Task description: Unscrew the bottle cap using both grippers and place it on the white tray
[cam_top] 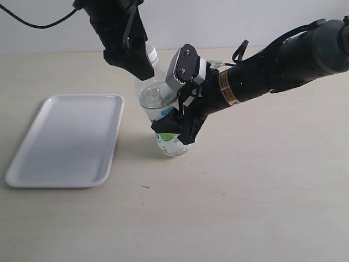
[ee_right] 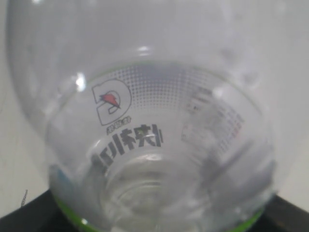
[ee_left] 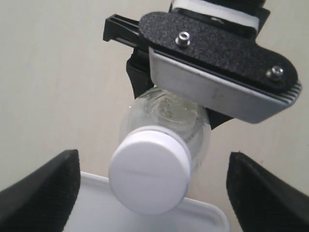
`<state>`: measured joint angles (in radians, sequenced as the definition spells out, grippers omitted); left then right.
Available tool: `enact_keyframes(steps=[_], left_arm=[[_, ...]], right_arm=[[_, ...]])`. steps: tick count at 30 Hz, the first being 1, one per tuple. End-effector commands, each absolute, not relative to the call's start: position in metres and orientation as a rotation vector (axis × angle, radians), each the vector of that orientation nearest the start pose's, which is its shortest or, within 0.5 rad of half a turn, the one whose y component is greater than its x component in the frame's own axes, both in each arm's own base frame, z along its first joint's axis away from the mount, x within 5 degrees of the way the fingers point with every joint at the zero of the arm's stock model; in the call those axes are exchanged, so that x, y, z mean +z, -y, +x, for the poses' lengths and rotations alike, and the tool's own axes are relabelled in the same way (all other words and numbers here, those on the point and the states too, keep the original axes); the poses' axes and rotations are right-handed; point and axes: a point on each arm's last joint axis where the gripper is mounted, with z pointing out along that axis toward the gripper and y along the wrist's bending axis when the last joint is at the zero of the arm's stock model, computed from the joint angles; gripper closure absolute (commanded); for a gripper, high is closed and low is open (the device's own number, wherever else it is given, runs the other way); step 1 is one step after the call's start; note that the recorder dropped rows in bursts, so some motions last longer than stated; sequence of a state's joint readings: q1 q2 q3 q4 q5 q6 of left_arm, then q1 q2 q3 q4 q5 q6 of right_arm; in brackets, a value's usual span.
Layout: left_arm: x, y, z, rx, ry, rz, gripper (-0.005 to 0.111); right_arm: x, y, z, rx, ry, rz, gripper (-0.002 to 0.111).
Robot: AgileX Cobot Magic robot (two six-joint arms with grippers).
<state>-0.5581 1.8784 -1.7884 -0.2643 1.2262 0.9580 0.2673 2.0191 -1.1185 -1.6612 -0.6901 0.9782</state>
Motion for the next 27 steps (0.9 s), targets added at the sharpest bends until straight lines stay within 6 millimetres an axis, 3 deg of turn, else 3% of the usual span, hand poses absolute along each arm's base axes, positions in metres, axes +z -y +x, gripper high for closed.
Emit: enact_keyframes(steps=[1,9,19,22,27], left_arm=[[0.3249,0.2327,0.3289,-0.253,-2.007,1.841,0.027],[0.3246,0.2317,0.3296,-0.228,-1.988,1.866,0.041],[0.3223,0.2322,0.3306,-0.226,-1.988,1.874,0.045],[0.3223,0.2322,0.3306,-0.226,-1.988,1.874,0.055],[0.3223,0.2323,0.3305,-0.231,-1.995,1.867,0.081]], right_arm=[[0.1355,-0.1571,0.3601,0.591,-1.875,-1.345,0.108],[0.1355,-0.1571,0.3601,0.591,-1.875,-1.345,0.108],[0.1355,-0.1571,0.3601,0.59,-1.874,-1.346,0.108],[0.1355,-0.1571,0.3601,0.59,-1.874,-1.346,0.108],[0.1355,-0.1571,0.3601,0.59,-1.874,-1.346,0.108]])
